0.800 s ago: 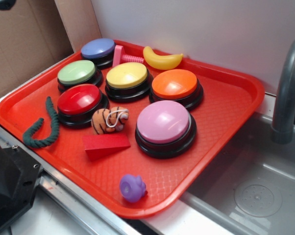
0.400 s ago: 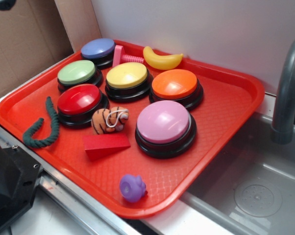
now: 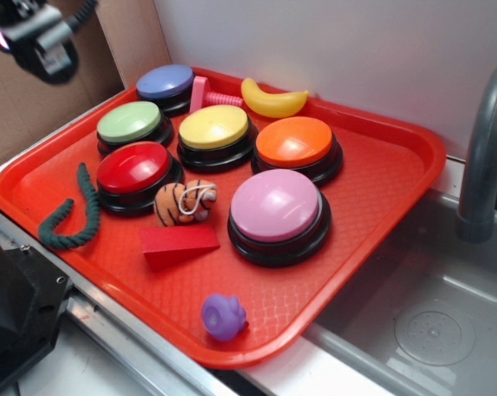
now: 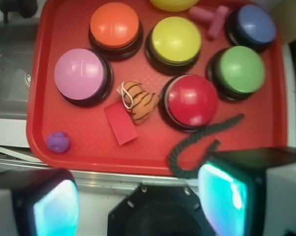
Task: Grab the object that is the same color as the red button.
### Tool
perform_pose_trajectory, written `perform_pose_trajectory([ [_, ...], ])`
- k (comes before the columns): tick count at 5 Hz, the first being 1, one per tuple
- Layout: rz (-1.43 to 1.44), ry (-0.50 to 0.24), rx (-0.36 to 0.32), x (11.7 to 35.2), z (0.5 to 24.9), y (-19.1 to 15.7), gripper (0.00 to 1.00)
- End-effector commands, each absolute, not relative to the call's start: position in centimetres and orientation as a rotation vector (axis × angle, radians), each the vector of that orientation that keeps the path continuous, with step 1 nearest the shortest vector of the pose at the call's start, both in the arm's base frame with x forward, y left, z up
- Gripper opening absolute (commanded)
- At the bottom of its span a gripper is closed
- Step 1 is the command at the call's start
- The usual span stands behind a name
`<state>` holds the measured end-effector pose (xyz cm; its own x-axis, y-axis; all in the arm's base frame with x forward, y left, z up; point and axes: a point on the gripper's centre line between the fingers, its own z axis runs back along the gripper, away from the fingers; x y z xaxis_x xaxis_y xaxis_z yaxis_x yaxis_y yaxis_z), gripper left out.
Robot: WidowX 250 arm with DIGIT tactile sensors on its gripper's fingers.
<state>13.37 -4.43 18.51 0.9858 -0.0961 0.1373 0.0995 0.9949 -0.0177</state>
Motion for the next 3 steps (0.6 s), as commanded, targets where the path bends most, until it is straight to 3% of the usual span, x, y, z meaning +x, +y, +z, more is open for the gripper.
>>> perform_pose_trajectory([
  [1, -0.112, -0.112, -0.019, 14.1, 13.6, -5.8, 1.00],
  [3, -0.136, -0.095, 0.012, 14.6, 8.9, -5.6, 1.00],
])
